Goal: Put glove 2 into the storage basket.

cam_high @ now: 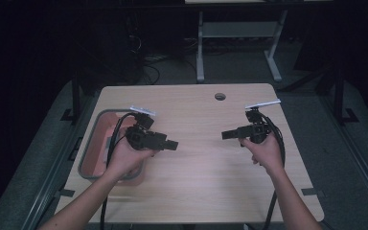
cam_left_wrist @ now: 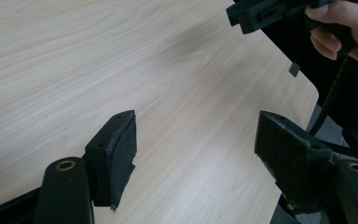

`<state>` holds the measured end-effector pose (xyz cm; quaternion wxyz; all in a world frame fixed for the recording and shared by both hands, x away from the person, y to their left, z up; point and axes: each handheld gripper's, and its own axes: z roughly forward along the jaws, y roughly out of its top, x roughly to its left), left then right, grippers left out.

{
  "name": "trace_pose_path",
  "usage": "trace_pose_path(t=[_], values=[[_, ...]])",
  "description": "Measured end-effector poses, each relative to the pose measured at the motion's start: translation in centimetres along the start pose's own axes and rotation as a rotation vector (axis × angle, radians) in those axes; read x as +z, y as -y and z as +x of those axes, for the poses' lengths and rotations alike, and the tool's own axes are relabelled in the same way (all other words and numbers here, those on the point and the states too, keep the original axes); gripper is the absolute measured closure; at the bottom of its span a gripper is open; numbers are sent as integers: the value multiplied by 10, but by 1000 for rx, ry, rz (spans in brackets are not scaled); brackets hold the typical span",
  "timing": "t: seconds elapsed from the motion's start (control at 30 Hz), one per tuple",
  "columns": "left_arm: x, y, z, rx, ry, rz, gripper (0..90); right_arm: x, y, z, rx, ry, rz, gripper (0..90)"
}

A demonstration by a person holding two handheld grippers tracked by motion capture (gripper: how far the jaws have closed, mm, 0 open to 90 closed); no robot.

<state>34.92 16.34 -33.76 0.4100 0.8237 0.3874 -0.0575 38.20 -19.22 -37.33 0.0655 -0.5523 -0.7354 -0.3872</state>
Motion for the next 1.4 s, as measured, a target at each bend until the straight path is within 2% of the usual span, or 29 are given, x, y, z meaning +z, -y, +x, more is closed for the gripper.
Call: trace_pose_path(t=[0.2,0.23,0.4,0.53,0.73,0.87,1.17,1.4], values=[[7,1,-6,10,20,4,296,-6,6,-11,15,20,-4,401],[9,1,-7,13,22,7,296,-8,6,-11,32,19,0,400],[17,4,-12,23,33,15,296,-9,12,-19,25,29,0,396],[21,6,-16,31,41,21,296,-11,18,-24,42,37,13,391],[28,10,-21,35,60,27,296,-16,25,-31,46,39,-2,392],[34,15,-27,33,83,33,296,-18,31,-35,58,49,0,389],[45,28,-40,59,114,51,291,-17,48,-44,60,56,9,389],[53,40,-50,75,135,44,289,-22,66,-48,58,50,3,388]])
